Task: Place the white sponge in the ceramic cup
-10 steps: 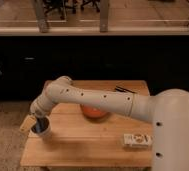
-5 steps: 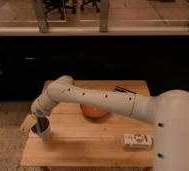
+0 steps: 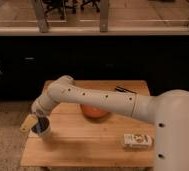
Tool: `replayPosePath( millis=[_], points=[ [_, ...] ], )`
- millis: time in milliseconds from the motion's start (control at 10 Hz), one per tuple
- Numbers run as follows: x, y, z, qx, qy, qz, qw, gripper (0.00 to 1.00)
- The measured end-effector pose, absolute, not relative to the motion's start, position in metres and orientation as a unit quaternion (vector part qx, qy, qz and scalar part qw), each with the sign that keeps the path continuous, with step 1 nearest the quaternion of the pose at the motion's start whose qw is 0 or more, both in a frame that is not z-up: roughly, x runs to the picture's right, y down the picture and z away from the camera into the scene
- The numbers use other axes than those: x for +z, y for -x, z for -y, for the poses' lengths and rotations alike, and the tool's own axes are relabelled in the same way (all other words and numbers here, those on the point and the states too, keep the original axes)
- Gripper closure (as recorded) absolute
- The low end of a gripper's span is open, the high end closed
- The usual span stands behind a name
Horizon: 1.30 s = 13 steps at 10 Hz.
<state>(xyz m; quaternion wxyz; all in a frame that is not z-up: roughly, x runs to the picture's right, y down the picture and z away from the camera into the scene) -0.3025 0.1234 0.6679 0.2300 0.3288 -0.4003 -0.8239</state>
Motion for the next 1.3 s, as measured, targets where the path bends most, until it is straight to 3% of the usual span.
replayPosePath(
  millis=[1300],
  points=[
    [0.66,0.269,-0.114,-0.818,-0.324,0.396,0.264,0.2]
  ],
)
